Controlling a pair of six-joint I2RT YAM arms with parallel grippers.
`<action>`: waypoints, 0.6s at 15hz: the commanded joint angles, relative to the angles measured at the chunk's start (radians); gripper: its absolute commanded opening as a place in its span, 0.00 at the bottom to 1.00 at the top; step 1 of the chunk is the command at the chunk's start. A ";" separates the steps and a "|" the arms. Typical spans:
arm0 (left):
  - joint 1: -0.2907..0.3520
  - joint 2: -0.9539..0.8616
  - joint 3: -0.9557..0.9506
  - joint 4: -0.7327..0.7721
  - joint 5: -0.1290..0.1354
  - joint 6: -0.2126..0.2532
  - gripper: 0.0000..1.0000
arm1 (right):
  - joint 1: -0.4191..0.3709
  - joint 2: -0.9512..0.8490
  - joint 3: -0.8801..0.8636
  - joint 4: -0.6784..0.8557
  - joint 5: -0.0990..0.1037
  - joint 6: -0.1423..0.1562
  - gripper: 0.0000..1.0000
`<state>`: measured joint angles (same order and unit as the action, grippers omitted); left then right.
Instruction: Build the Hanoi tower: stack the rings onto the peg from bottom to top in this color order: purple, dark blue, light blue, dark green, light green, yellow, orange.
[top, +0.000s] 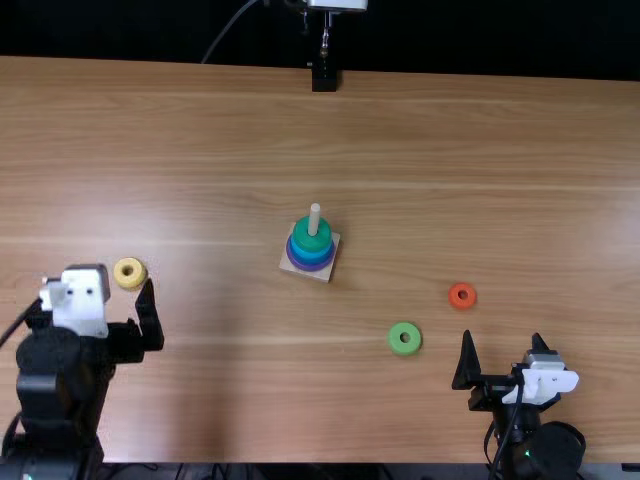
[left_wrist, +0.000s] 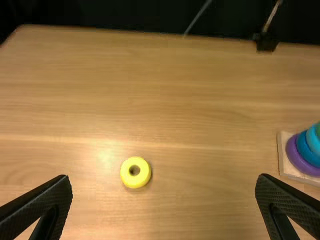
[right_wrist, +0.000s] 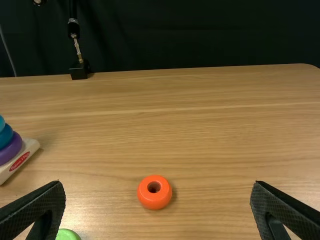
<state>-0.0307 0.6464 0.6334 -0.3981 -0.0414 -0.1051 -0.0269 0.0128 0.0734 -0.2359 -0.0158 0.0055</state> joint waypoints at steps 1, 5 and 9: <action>0.008 -0.088 -0.098 0.065 0.006 0.006 1.00 | -0.011 -0.013 -0.053 -0.074 -0.003 0.002 1.00; 0.006 -0.350 -0.334 0.135 0.010 0.002 1.00 | -0.011 -0.013 -0.053 -0.074 -0.003 0.002 1.00; 0.009 -0.475 -0.439 0.122 0.017 0.006 1.00 | -0.011 -0.013 -0.053 -0.074 -0.003 0.002 1.00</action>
<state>-0.0311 0.1902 0.2115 -0.2775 -0.0368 -0.1055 -0.0269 0.0128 0.0734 -0.2367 -0.0154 0.0055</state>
